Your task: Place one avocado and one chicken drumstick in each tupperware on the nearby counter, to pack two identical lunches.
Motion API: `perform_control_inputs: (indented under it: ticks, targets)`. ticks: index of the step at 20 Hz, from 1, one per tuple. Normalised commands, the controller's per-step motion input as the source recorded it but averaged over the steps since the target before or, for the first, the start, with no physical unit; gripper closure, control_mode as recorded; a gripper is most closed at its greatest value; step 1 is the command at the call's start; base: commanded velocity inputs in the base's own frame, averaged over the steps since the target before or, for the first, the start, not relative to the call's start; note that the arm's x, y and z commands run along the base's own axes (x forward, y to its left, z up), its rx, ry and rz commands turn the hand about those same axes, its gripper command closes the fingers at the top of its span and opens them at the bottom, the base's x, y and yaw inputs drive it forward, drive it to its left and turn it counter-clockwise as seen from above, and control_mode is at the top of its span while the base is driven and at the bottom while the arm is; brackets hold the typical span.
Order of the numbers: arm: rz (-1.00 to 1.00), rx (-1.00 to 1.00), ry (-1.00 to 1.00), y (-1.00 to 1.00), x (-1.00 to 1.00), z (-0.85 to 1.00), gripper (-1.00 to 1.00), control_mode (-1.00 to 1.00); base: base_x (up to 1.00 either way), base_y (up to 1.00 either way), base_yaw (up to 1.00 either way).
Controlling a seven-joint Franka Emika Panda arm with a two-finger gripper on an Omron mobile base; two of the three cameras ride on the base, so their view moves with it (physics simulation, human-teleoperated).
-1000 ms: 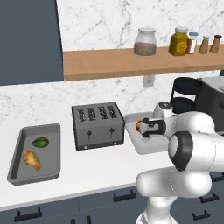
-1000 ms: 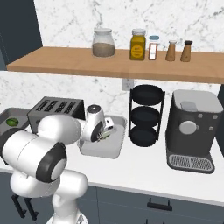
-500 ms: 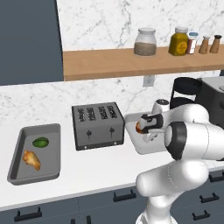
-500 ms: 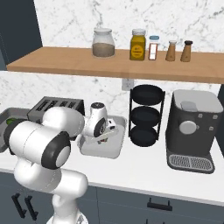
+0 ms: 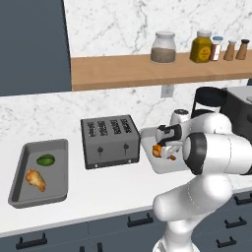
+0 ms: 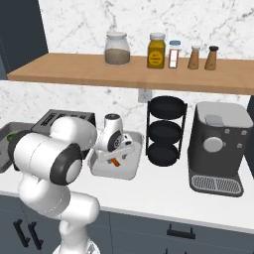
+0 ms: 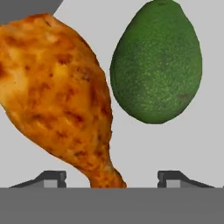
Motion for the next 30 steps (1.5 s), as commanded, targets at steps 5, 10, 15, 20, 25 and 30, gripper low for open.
perform_control_inputs:
  ticks: [5,10,15,20,25,30]
  targets:
    - [0.0,0.03,-0.11,-0.03,-0.27,0.34,-1.0,-1.0,0.0,0.0,0.0]
    - [0.0,0.07,-0.07,0.01,-0.53,0.6,-1.0,-1.0,0.0,0.0,0.0]
    - [0.0,0.08,-0.07,0.16,-0.75,0.64,-1.0,-1.0,0.0,0.0,0.0]
    - [-0.04,0.01,-0.04,0.51,-0.77,0.76,-1.0,-1.0,0.0,0.0,0.0]
    - [-0.12,0.0,0.0,0.9,-0.55,0.72,-1.0,-1.0,0.0,0.0,0.0]
    - [-0.19,-0.01,0.0,1.0,-0.62,0.33,-1.0,-1.0,0.0,0.0,0.0]
